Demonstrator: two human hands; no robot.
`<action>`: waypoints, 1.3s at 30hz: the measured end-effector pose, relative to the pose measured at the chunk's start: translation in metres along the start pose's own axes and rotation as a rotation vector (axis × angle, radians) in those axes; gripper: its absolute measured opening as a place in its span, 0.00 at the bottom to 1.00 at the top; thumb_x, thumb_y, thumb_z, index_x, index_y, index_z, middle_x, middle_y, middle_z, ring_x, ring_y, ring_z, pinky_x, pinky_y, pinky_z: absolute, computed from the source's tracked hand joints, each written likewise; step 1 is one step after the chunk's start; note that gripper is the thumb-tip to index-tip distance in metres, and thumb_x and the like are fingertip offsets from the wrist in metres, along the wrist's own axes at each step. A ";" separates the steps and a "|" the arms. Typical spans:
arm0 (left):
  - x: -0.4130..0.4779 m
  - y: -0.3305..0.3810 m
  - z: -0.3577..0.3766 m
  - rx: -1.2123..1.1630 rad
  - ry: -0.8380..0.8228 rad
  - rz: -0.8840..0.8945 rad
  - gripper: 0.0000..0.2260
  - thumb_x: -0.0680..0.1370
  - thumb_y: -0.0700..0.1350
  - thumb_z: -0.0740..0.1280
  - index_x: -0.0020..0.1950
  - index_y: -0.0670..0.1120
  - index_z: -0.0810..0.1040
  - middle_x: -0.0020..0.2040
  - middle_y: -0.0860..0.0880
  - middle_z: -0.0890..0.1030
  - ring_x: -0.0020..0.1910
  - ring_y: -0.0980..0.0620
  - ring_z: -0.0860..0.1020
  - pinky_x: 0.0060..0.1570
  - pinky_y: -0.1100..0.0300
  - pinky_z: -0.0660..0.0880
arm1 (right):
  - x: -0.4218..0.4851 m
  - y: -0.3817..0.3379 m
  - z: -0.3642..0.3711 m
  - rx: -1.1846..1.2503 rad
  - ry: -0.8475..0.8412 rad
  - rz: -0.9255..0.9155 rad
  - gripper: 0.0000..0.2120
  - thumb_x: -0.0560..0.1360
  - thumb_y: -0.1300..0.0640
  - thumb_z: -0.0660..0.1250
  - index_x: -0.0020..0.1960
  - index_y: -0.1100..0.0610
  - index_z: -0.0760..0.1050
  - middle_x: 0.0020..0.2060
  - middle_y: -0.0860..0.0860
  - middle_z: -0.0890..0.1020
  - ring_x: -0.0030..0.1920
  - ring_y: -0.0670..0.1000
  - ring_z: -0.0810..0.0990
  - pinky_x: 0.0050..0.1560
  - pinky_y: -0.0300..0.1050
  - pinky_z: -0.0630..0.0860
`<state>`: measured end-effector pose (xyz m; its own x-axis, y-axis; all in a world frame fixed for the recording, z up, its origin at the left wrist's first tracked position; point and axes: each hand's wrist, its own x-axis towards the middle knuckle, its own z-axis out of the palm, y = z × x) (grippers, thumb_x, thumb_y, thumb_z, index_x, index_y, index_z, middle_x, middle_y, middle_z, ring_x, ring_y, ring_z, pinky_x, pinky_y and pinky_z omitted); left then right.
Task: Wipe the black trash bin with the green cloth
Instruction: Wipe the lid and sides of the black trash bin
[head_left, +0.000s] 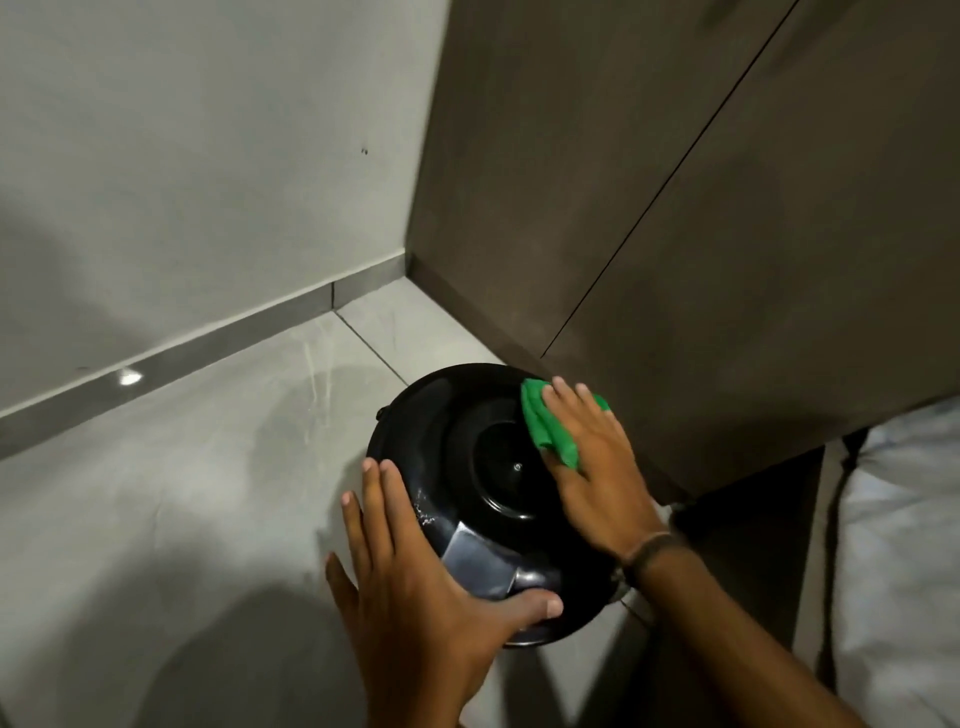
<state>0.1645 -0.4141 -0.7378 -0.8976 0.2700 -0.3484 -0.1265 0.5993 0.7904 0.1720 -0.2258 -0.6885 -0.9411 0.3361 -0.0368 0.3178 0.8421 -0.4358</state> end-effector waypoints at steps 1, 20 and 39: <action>-0.001 0.000 0.001 0.004 0.015 0.006 0.84 0.39 0.83 0.73 0.82 0.60 0.28 0.85 0.60 0.31 0.86 0.52 0.35 0.82 0.38 0.45 | -0.005 -0.009 0.008 -0.039 -0.033 -0.125 0.30 0.82 0.63 0.62 0.82 0.52 0.60 0.84 0.49 0.57 0.86 0.52 0.50 0.85 0.58 0.47; -0.001 0.010 -0.010 0.087 -0.039 -0.024 0.83 0.39 0.86 0.68 0.78 0.61 0.21 0.84 0.58 0.27 0.86 0.46 0.33 0.82 0.30 0.47 | 0.084 0.034 -0.037 0.067 -0.155 0.217 0.10 0.81 0.55 0.66 0.60 0.46 0.82 0.58 0.50 0.87 0.62 0.55 0.84 0.67 0.56 0.79; -0.009 0.011 0.009 0.116 0.090 0.018 0.79 0.48 0.74 0.82 0.84 0.58 0.34 0.88 0.57 0.39 0.87 0.46 0.41 0.79 0.24 0.54 | -0.102 -0.001 0.057 0.096 0.194 -0.018 0.37 0.78 0.56 0.61 0.82 0.35 0.54 0.84 0.35 0.54 0.85 0.42 0.43 0.83 0.43 0.34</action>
<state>0.1756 -0.4033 -0.7309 -0.9341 0.2163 -0.2839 -0.0648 0.6796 0.7308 0.2609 -0.2843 -0.7356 -0.9039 0.4038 0.1411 0.2799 0.8077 -0.5189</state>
